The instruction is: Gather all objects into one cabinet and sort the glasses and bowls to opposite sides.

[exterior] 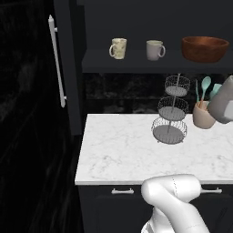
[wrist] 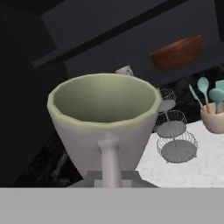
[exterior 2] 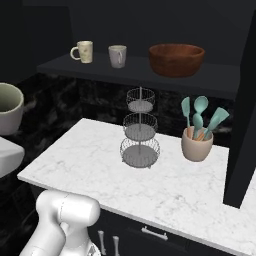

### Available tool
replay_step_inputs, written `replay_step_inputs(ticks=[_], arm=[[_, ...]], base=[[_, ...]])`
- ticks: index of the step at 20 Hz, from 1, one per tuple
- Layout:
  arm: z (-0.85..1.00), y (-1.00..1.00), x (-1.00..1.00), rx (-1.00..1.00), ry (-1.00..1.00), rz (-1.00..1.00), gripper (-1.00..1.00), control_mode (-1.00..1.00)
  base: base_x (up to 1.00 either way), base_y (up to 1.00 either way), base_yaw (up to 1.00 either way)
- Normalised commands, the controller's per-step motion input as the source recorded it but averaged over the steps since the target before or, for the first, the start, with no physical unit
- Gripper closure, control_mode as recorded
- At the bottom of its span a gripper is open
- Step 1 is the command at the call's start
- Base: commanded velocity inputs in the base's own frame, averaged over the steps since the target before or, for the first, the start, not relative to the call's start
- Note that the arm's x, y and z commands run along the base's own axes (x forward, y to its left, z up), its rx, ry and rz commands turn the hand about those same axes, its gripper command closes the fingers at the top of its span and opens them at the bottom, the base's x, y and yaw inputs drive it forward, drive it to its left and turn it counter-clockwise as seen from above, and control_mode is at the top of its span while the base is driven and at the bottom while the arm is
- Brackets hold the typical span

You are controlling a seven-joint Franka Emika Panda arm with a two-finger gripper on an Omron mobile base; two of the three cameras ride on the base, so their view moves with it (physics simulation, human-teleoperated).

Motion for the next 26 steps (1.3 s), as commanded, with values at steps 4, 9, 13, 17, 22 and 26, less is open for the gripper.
replay_step_inputs(ticks=[4,9,13,17,22,26], arm=[[0.03,0.19,0.02,0.0,0.0,0.2,1.0,-1.0],[0.03,0.2,0.57,-0.06,0.01,0.13,1.0,-1.0],[-0.03,0.48,0.93,-0.1,-0.09,0.0,1.0,-1.0],[0.0,0.38,0.98,-0.1,-0.22,-0.03,1.0,-1.0],[0.0,0.21,0.9,-0.09,-0.27,0.0,1.0,-1.0],[0.0,-0.02,0.52,0.12,-0.02,0.07,1.0,-1.0]], base=[[0.0,0.0,0.0],[0.0,0.0,0.0],[0.0,0.0,0.0],[0.0,0.0,0.0],[0.0,0.0,0.0],[0.0,0.0,0.0]])
